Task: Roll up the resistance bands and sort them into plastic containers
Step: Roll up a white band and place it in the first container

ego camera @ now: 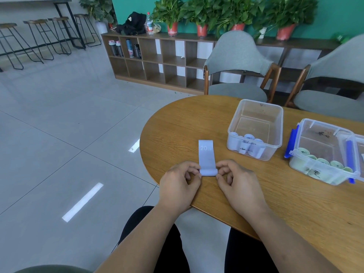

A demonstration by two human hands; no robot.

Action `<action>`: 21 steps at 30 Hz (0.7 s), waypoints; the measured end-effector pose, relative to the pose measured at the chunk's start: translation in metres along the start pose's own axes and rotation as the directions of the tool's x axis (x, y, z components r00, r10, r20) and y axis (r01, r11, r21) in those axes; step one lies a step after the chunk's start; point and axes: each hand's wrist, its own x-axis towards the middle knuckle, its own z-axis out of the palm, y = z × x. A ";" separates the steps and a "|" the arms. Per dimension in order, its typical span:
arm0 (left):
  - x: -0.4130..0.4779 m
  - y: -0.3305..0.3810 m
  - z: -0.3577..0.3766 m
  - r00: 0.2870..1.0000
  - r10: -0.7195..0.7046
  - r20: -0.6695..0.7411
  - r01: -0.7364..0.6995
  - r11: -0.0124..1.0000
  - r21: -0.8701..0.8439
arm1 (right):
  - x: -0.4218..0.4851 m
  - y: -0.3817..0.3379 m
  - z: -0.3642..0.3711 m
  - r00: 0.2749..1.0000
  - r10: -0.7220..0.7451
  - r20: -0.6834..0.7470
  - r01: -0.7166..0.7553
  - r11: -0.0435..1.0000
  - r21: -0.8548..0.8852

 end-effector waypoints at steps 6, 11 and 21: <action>-0.001 0.001 -0.001 1.000 0.016 -0.006 -0.015 0.999 0.037 | -0.001 -0.002 -0.001 1.000 -0.016 -0.015 0.016 1.000 -0.016; -0.001 0.002 0.000 0.999 0.027 -0.020 -0.026 0.997 0.066 | 0.000 -0.002 0.000 0.998 -0.052 -0.029 0.050 0.997 -0.050; 0.000 0.002 -0.001 1.000 0.003 -0.005 -0.003 1.000 0.019 | 0.001 0.000 0.001 1.000 -0.015 -0.018 0.014 0.999 -0.030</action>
